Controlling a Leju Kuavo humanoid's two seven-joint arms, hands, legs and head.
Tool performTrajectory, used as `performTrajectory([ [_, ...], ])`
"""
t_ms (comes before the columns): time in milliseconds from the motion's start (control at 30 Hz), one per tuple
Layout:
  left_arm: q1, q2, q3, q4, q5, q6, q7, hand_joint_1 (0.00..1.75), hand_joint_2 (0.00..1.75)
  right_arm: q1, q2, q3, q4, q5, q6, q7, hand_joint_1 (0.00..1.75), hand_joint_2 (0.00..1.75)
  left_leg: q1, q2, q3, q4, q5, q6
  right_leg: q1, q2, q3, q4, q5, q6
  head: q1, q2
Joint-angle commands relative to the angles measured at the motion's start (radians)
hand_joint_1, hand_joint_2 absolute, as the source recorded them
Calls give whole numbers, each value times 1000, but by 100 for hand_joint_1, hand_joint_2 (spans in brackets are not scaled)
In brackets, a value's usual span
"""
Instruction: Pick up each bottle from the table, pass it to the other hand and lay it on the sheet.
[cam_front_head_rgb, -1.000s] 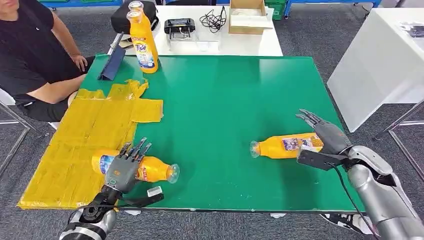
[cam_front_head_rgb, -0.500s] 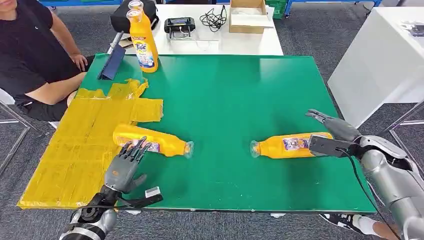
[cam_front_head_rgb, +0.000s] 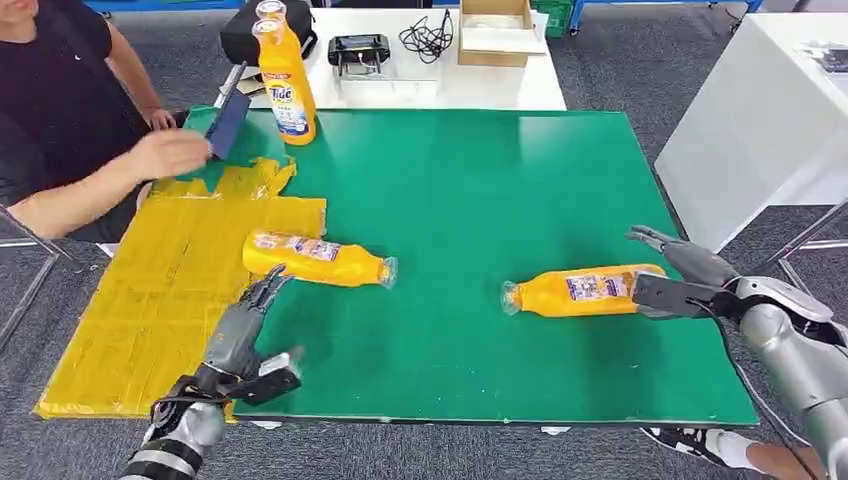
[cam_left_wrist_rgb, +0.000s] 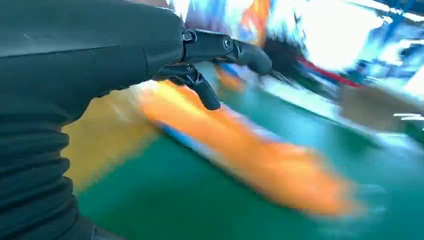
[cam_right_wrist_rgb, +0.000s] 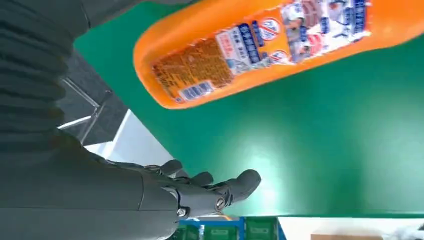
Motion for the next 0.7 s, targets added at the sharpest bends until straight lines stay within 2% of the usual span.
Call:
performTrajectory([
  [33, 81, -138, 175, -411, 512, -472, -24, 0, 0, -62, 110, 94, 198, 92, -94, 19, 0, 175, 1, 4, 2, 0, -1, 1, 1, 3, 1, -1, 1, 0, 0, 0],
  [267, 102, -168, 145, -408, 455, -459, -24, 0, 0, -79, 164, 117, 264, 170, -177, 46, 0, 175, 0, 4, 3, -2, 0, 1, 0, 4, 1, -1, 1, 0, 0, 0],
  [700, 108, -162, 155, -394, 480, -477, -24, 0, 0, -61, 162, 107, 257, 171, -181, 45, 0, 175, -1, 1, 0, -1, 0, 1, -1, 1, 0, 0, 0, 0, 0, 0],
])
